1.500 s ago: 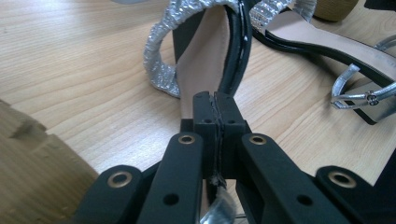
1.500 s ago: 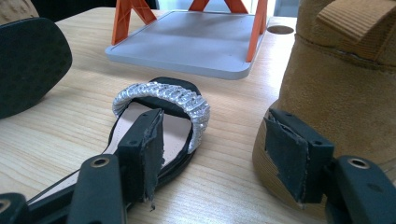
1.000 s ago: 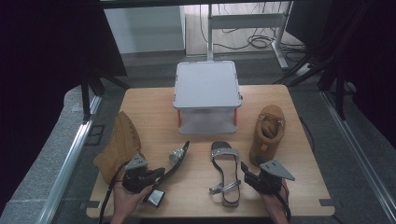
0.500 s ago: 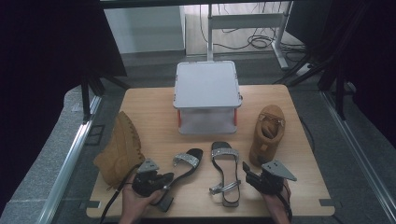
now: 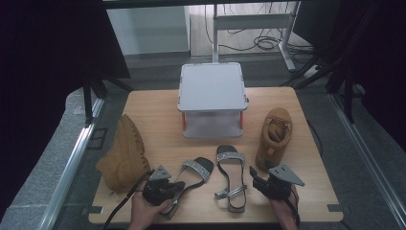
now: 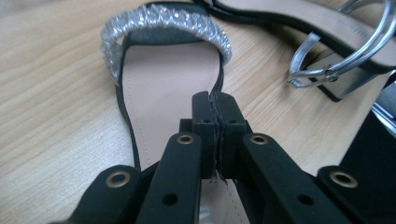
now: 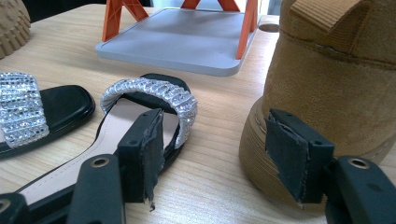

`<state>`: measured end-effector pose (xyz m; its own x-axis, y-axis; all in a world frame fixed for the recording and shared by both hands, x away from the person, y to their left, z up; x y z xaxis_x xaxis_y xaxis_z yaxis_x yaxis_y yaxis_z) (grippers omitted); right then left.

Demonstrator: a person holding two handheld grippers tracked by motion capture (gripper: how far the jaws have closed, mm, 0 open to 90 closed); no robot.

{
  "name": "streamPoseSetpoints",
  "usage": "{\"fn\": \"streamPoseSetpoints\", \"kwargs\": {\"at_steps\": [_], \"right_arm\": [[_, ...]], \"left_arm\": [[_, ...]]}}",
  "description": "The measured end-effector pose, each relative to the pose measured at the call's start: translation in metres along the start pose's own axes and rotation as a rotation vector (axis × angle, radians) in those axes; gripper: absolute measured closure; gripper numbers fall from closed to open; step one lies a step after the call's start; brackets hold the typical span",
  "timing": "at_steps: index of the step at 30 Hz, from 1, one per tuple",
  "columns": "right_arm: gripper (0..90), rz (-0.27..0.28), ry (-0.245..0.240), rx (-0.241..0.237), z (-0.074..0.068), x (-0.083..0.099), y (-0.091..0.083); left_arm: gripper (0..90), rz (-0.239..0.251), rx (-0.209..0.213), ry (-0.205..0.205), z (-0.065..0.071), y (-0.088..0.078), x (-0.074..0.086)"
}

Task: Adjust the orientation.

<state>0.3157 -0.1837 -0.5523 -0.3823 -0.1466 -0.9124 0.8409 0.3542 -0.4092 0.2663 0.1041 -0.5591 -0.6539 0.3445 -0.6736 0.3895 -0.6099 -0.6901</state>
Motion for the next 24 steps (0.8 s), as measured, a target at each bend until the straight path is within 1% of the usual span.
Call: {"fn": "streamPoseSetpoints", "kwargs": {"at_steps": [5, 9, 11, 13, 17, 20, 22, 24], "right_arm": [[38.0, -0.003, -0.002, -0.001, 0.0, 0.001, 0.0], [38.0, -0.003, -0.003, 0.0, 0.0, 0.001, 0.0], [38.0, -0.004, -0.003, 0.0, 0.0, 0.001, 0.0], [38.0, -0.003, -0.003, 0.0, 0.0, 0.001, 0.0], [38.0, -0.002, -0.005, 0.003, 0.001, 0.001, 0.0], [38.0, 0.001, -0.003, 0.007, 0.002, 0.001, 0.0], [38.0, 0.001, -0.003, 0.008, 0.003, 0.001, 0.0], [38.0, 0.0, -0.003, 0.007, 0.002, 0.001, 0.0]], "left_arm": [[88.0, 0.024, -0.005, 0.005, 0.001, -0.012, -0.005], [88.0, 0.024, 0.002, 0.031, 0.01, -0.014, -0.007], [87.9, 0.007, 0.004, 0.049, 0.015, -0.011, -0.005], [87.9, -0.011, 0.0, 0.059, 0.016, -0.007, -0.003], [88.4, -0.064, -0.035, 0.083, 0.015, 0.002, 0.004], [88.9, -0.092, -0.031, 0.094, 0.017, 0.005, 0.007], [89.0, -0.115, -0.038, 0.1, 0.017, 0.007, 0.009], [89.1, -0.118, -0.036, 0.103, 0.018, 0.008, 0.009]]}}
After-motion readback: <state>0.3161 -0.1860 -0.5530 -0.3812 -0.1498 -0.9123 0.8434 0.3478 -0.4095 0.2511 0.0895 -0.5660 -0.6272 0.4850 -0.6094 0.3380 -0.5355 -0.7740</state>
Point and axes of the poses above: each handheld gripper's, and its own axes: y roughly forward along the jaws, x roughly out of its underside, z roughly to its right, the point moved 9 cm from there along y, roughly forward along the jaws, and after that the axes turned 2 degrees about -y, right-handed, at the moved point
